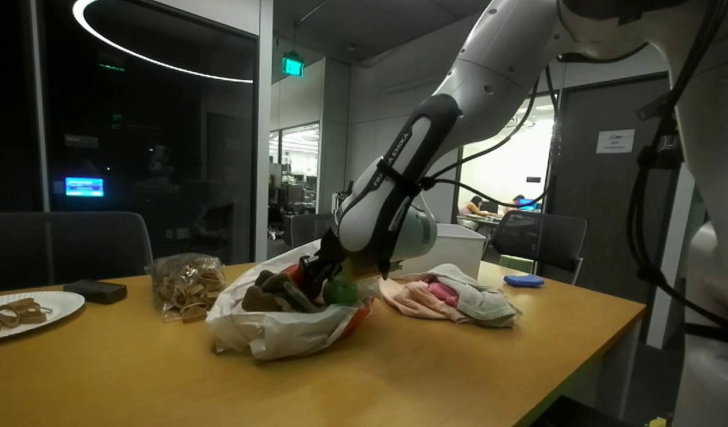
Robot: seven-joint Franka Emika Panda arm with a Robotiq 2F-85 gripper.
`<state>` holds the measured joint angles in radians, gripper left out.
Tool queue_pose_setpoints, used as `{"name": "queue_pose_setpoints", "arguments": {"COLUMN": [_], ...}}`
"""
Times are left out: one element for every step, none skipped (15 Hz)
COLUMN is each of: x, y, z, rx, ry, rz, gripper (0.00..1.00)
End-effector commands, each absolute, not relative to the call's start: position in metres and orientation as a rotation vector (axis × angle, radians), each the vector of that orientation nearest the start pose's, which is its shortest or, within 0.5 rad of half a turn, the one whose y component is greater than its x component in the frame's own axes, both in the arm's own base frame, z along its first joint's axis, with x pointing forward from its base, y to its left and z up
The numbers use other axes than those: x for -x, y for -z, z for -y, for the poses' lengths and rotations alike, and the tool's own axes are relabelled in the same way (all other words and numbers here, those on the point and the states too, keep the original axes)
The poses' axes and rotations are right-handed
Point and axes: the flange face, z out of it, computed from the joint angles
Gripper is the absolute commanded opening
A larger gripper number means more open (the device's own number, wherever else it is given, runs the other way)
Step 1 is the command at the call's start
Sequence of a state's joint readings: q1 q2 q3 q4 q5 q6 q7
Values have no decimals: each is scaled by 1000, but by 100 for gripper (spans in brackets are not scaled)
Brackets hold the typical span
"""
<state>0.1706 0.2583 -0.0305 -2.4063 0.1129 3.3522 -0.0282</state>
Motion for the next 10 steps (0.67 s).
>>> {"name": "queue_pose_setpoints", "arguments": {"x": [-537, -536, -536, -535, -536, -538, -540, -542, -544, -544], "y": [-303, -308, -316, -325, -333, -341, -347, -351, -357, -360], "z": [-63, -64, -65, -67, -69, -71, -73, -74, -75, -73], "rx": [2912, 2911, 2909, 2899, 2888, 2874, 2859, 2847, 2840, 2841], "ry": [985, 976, 968, 969, 967, 969, 967, 958, 920, 861], "rz": [101, 118, 130, 125, 110, 93, 73, 51, 24, 8], "gripper": [73, 80, 88, 95, 99, 100, 100, 100, 100, 100]}}
